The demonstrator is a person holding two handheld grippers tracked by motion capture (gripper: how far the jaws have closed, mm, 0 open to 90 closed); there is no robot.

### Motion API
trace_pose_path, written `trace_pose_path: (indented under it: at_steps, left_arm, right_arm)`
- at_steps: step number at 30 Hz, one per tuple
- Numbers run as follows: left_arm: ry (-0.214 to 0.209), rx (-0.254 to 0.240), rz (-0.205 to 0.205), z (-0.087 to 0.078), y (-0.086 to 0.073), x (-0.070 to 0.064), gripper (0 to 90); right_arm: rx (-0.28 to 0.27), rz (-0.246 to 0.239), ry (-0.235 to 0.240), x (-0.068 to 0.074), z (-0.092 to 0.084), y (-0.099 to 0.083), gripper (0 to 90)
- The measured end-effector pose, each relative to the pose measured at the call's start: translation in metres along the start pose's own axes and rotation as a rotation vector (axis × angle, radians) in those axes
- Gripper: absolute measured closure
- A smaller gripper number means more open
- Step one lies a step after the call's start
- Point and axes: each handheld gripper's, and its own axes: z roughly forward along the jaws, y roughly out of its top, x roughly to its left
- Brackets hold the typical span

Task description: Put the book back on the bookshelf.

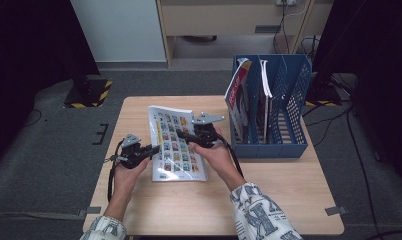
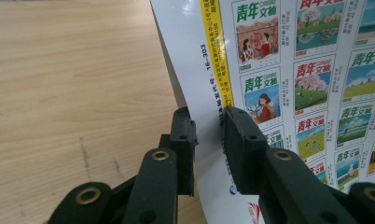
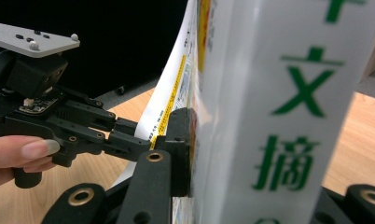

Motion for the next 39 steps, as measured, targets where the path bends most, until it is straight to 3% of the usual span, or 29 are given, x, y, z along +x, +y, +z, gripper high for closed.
trace_pose_path:
  at_steps: [7,21,26,39]
  left_arm:
    - [0.054,-0.044,0.053,-0.009,0.010,-0.005,74.4]
    - [0.130,-0.105,0.109,-0.014,0.021,-0.007,77.2]
    - [0.123,-0.109,0.125,-0.017,0.019,-0.008,77.3]
    - [0.112,-0.131,0.122,-0.020,0.015,-0.008,77.3]
  right_arm:
    - [-0.028,-0.003,-0.003,0.000,-0.004,0.006,73.4]
    - [-0.057,-0.044,-0.012,-0.002,-0.005,0.014,73.4]
    - [-0.063,-0.045,-0.012,-0.004,-0.006,0.013,73.2]
    - [-0.100,-0.047,0.021,-0.001,-0.007,0.007,69.7]
